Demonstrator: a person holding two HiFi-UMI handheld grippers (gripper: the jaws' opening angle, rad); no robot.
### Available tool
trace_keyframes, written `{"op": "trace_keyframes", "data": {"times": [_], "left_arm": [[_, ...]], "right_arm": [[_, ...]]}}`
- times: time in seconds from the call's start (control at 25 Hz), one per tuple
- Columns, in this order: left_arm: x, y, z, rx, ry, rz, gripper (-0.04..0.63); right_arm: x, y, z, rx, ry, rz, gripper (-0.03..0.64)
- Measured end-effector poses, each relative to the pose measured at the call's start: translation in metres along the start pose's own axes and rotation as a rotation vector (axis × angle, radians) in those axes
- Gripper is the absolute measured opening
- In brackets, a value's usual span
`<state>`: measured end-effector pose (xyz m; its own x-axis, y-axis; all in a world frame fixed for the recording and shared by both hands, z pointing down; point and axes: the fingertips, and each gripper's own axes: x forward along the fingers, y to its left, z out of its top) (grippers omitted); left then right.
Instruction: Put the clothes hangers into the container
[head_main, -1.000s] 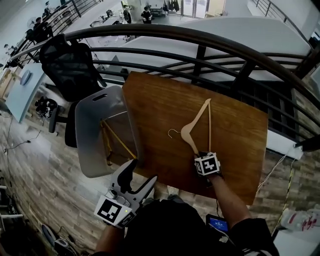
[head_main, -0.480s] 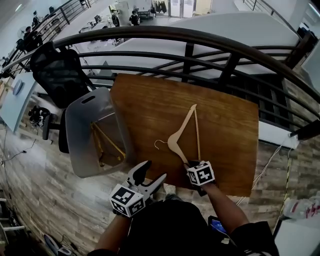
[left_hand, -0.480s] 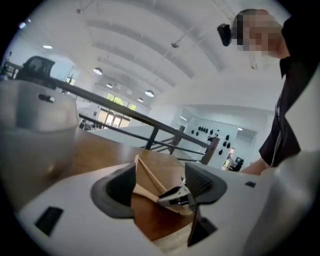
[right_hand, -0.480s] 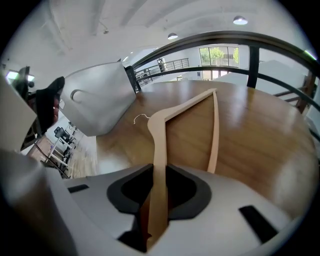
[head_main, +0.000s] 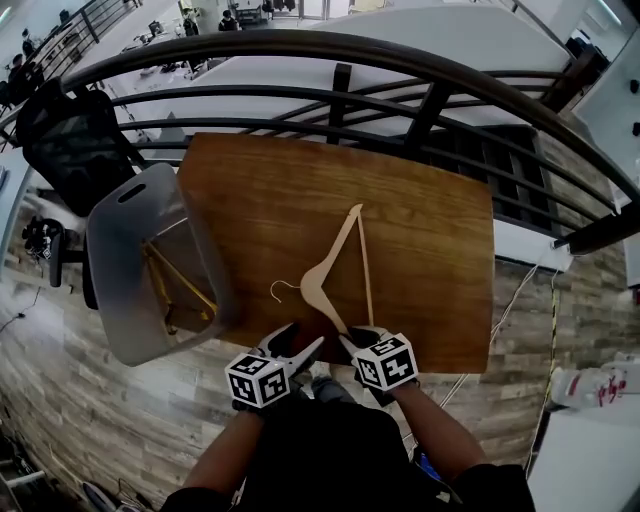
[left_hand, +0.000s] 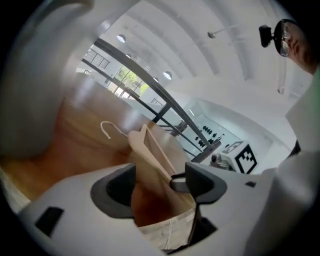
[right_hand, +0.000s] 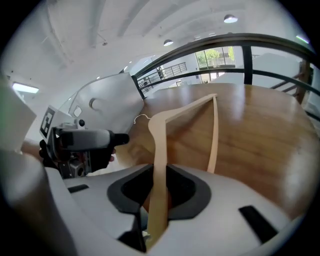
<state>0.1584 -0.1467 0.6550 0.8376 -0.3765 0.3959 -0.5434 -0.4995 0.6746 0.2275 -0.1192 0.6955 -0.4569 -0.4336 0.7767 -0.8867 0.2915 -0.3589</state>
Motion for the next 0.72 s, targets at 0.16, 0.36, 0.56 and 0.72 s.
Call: {"op": "trace_keyframes", "data": {"times": [0.16,0.36,0.56,0.72], "left_arm": [[0.014,0.014,0.007,-0.073,-0.027,0.002,0.314],[0.042,0.023,0.009,-0.073,-0.007,-0.014,0.314],[0.063,0.013,0.013,-0.204,-0.007,-0.091,0.314],[0.065,0.010,0.013,-0.249,0.005,-0.094,0.126]], "right_arm": [[-0.007,0.010,0.001,0.041,-0.034,0.029,0.078],[-0.010,0.018,-0.006,0.059,-0.062,0.042,0.078],[-0.017,0.022,-0.010,0.077,-0.077,0.048,0.078],[-0.021,0.028,-0.014,0.069,-0.075,0.053,0.078]]}}
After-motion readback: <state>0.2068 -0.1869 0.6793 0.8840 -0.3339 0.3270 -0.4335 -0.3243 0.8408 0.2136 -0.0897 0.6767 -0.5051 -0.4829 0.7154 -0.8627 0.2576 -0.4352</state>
